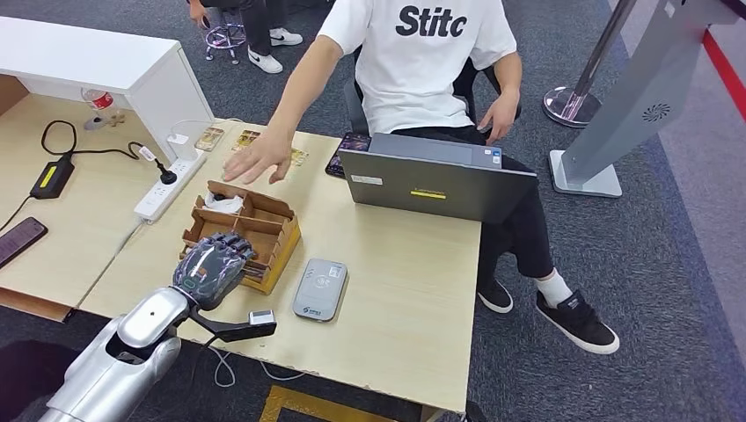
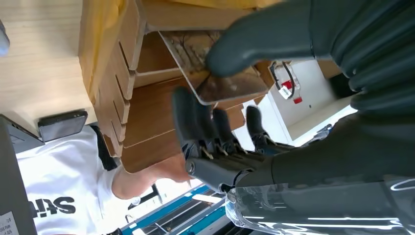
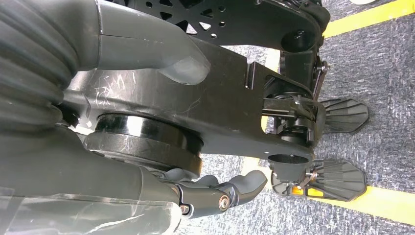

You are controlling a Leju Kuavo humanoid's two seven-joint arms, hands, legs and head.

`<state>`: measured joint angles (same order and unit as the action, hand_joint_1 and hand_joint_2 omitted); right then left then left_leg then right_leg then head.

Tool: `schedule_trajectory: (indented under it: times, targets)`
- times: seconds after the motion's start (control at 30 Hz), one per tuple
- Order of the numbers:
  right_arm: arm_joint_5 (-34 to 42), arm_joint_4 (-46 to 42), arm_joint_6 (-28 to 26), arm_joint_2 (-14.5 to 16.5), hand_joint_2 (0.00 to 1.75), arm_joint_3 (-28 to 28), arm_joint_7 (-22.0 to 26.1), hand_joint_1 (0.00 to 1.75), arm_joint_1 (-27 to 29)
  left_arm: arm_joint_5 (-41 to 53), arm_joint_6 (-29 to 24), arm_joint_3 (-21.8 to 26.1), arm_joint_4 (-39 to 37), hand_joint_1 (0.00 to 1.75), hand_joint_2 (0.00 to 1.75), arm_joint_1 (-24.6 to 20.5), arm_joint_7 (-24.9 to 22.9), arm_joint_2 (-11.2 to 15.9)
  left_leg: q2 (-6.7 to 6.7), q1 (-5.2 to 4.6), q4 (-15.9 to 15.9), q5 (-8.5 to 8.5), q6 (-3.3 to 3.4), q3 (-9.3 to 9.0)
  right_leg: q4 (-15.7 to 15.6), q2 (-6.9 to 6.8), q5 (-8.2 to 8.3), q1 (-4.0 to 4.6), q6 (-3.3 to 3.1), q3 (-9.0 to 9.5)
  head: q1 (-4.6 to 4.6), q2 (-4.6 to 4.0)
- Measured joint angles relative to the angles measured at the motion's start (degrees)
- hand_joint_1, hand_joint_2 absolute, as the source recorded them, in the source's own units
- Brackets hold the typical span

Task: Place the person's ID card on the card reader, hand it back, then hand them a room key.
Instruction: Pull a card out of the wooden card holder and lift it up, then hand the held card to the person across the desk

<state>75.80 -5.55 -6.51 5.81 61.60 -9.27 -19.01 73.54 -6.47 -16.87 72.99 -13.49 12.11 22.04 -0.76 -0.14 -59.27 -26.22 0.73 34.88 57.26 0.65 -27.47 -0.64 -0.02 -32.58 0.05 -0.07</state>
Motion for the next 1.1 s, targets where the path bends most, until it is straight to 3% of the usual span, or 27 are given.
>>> schedule_trajectory:
  times: [0.33, 0.5, 0.77, 1.1]
  targets:
    - [0.39, 0.00, 0.02, 0.00, 1.75, 0.46, -0.30, 0.00, -0.02, -3.59, 2.29, 1.02, -0.36, 1.75, 1.75, 0.53, 2.62, 0.04, 0.00, 0.00, 0.00, 0.00, 0.00, 0.00, 0.00, 0.00, 0.00, 0.00, 0.00, 0.00, 0.00, 0.00]
    - [0.98, 0.01, -0.01, 0.00, 1.75, 0.69, -0.11, 0.00, -0.01, -3.40, 0.63, 1.09, -0.36, 1.75, 1.75, -0.45, 2.37, -1.02, 0.03, 0.00, -0.01, 0.00, 0.00, -0.01, -0.01, -0.02, 0.00, 0.00, 0.00, -0.02, -0.01, 0.00]
    - [2.03, 0.08, -0.10, 0.00, 1.75, 0.73, 1.12, 0.00, 0.09, 1.31, -3.65, 1.36, 0.16, 1.75, 1.75, -7.18, -1.19, -7.77, 0.18, -0.01, -0.07, 0.03, 0.02, 0.01, -0.02, -0.15, 0.05, 0.00, 0.05, 0.04, 0.01, 0.00]
    - [3.16, 0.24, -0.27, 0.00, 1.75, 1.51, 1.56, 0.00, 0.24, 4.13, -1.33, 5.37, 6.80, 1.75, 1.75, -14.91, -3.54, -17.16, 0.15, -0.01, -0.09, 0.04, 0.02, 0.01, -0.02, -0.13, 0.10, 0.00, 0.08, 0.02, 0.00, 0.00]
